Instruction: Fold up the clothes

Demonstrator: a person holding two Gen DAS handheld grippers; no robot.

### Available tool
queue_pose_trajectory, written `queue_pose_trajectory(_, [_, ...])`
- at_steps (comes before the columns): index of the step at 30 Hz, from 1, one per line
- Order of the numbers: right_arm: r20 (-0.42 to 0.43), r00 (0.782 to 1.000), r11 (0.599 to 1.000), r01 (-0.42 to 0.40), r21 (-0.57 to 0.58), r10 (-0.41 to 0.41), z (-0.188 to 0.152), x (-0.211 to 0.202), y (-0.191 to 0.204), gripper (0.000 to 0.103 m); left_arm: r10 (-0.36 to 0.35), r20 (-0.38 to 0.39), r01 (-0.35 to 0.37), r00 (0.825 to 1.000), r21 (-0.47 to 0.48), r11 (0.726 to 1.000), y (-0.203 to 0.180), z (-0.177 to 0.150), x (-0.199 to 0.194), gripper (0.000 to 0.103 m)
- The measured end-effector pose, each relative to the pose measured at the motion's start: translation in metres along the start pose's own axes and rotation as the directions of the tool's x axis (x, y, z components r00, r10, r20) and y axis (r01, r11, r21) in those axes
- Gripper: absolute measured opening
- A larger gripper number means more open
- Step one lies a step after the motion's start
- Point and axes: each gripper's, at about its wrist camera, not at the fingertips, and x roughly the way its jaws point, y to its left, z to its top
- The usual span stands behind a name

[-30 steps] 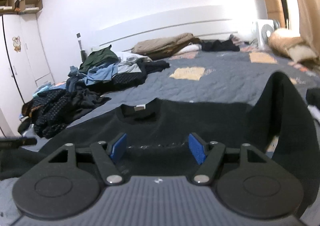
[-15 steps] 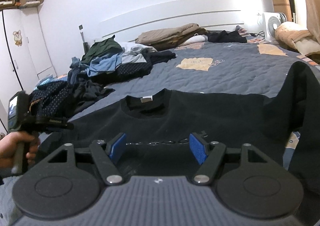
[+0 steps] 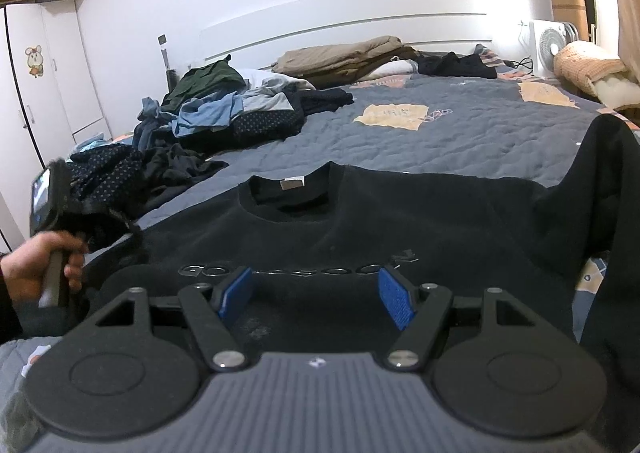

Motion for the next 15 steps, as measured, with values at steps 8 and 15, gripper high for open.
queue_pose_trajectory(8, [-0.013,1.0,1.0,0.0,0.016,0.0,0.0,0.003,-0.003,0.069,-0.212,-0.125,0.224,0.969,0.088,0.971,-0.045,0.014,-0.008,0.005])
queue_pose_trajectory(15, [-0.005,1.0,0.999,-0.01,0.044,0.01,0.002,0.001,-0.007,0.07,-0.345,-0.09,0.352,0.934,0.396,0.848,-0.151,-0.01,-0.019,0.06])
